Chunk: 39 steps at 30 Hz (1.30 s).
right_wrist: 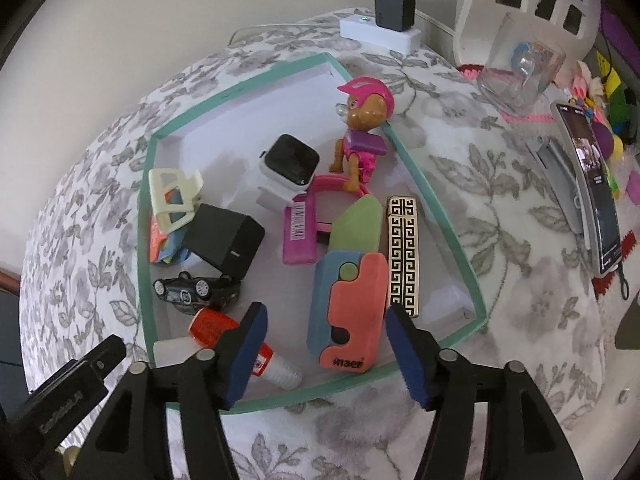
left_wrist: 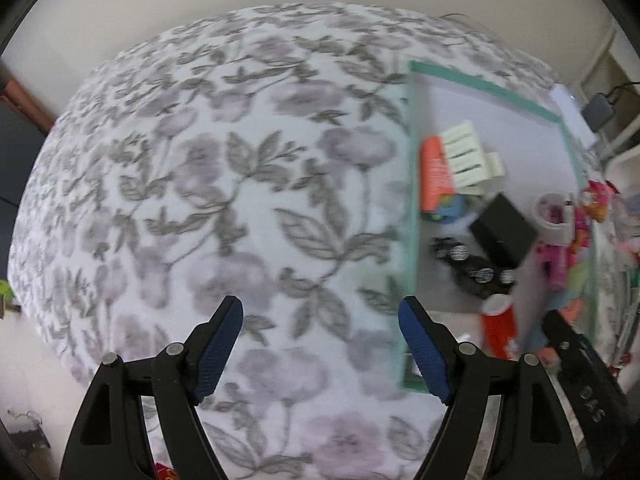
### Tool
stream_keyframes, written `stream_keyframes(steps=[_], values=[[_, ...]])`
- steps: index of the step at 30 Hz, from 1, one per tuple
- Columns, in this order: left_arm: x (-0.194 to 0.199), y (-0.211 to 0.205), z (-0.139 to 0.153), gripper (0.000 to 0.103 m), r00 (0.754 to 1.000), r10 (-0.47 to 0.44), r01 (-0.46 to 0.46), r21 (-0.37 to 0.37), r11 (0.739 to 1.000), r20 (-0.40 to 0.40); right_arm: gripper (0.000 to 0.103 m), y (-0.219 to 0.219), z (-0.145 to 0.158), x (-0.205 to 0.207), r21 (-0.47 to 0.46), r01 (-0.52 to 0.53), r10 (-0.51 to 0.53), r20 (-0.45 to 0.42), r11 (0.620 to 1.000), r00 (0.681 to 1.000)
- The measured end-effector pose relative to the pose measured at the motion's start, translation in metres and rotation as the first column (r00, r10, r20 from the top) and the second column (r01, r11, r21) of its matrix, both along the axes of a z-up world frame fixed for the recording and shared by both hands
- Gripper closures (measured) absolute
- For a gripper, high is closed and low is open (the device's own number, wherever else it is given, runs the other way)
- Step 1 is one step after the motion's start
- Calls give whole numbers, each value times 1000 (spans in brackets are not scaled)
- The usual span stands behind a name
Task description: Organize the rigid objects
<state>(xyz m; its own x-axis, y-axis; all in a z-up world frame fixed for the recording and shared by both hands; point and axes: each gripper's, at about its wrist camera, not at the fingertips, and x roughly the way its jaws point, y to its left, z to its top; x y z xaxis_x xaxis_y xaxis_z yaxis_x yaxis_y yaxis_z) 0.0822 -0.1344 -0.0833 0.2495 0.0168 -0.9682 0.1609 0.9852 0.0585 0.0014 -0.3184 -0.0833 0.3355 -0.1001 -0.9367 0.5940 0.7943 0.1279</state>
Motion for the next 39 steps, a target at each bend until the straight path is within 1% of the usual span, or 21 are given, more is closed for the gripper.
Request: stream_keyframes(steps=[2, 3, 6, 10, 11, 13, 15, 19, 24, 26, 32, 39], values=[[-2, 7, 2, 15, 1000, 12, -12, 10, 1000, 8, 31, 4, 2, 0, -13, -16, 16, 2, 1000, 1000], [-3, 10, 3, 9, 1000, 15, -15, 14, 1000, 15, 30, 7, 3, 0, -21, -25, 25, 5, 999, 1000], [-6, 16, 9, 9, 999, 21, -22, 27, 999, 45, 23, 12, 7, -3, -42, -40, 41, 10, 998, 999], [-9, 28, 11, 9, 998, 42, -45, 40, 998, 55, 13, 22, 13, -5, -72, -66, 67, 19, 995, 998], [-10, 30, 12, 9, 998, 47, -49, 36, 998, 52, 12, 24, 14, -5, -77, -71, 73, 22, 995, 997], [-11, 37, 14, 9, 997, 56, -57, 21, 998, 51, 5, 28, 17, -6, -94, -83, 86, 26, 992, 996], [-13, 42, 18, 9, 996, 64, -65, 18, 998, 58, 1, 31, 19, -7, -110, -93, 97, 31, 990, 995], [-18, 46, 26, 9, 996, 57, -58, 5, 998, 74, 0, 39, 24, -7, -141, -114, 120, 37, 984, 992], [-26, 49, 35, 9, 993, 44, -46, 21, 999, 112, 0, 45, 32, -9, -171, -128, 139, 50, 977, 989], [-28, 51, 38, 9, 992, 40, -42, 15, 999, 118, 0, 47, 35, -9, -180, -129, 141, 51, 975, 989], [-35, 57, 43, 9, 990, 39, -42, 16, 999, 138, 0, 52, 42, -13, -195, -132, 148, 66, 972, 987], [-39, 65, 47, 9, 987, 63, -63, 0, 998, 150, 0, 57, 50, -17, -196, -137, 157, 88, 971, 984]])
